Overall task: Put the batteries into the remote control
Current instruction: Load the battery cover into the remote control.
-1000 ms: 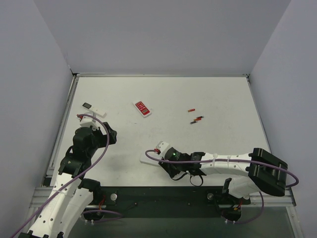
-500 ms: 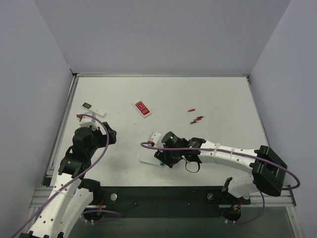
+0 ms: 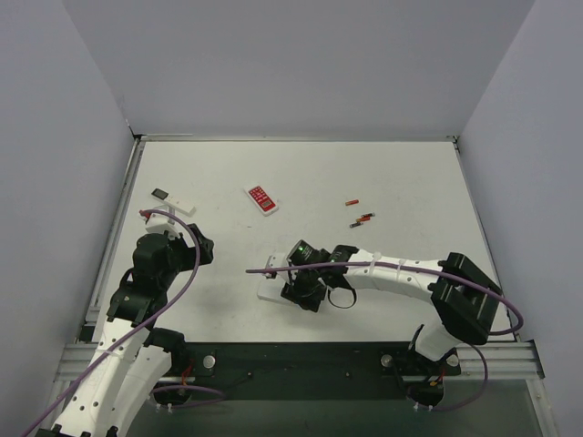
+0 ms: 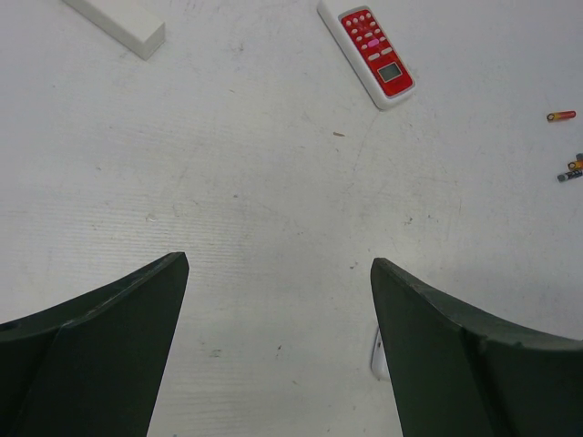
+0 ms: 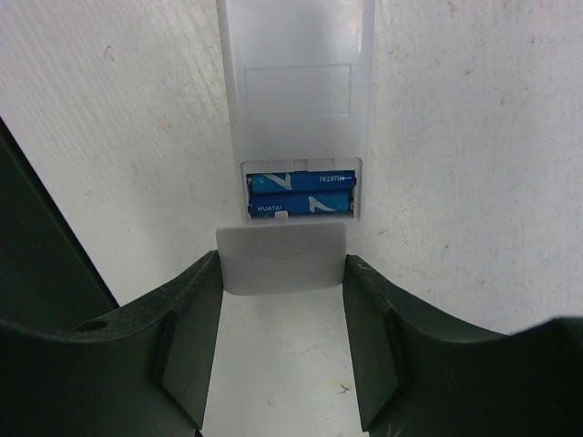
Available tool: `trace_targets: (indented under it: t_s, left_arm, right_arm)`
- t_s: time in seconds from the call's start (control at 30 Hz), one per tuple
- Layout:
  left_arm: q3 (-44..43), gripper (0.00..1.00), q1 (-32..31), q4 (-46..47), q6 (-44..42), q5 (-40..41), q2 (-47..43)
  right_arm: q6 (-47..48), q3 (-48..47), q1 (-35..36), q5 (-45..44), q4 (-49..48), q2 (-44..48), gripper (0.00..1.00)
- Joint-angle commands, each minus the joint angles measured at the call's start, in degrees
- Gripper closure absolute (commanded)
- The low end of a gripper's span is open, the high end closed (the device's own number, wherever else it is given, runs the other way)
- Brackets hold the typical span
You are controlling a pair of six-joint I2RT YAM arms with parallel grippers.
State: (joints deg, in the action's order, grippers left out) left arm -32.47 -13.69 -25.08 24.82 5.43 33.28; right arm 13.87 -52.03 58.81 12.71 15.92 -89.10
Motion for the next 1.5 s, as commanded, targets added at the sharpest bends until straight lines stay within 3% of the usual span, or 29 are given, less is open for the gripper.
trace_targets:
  t_s: [0.0, 0.9, 1.47]
  left_arm:
    - [-0.58, 0.08, 0.51, 1.88, -0.21, -0.86, -0.49]
    - [-0.49, 0.08, 0.6, 1.97, -0.47, -0.86, -0.85]
    - [-0.4, 0.08, 0.6, 1.79, -0.47, -0.86, -1.02]
  right_arm:
    - [1.95, -3.51, -0.36, 1.26, 2.53, -0.99, 0.64]
    - [3.71, -6.77, 0.43, -0.49, 3.94, -7.32, 0.57]
    - [5.11, -7.91, 1.4, -3.83, 5.08, -4.86, 0.54]
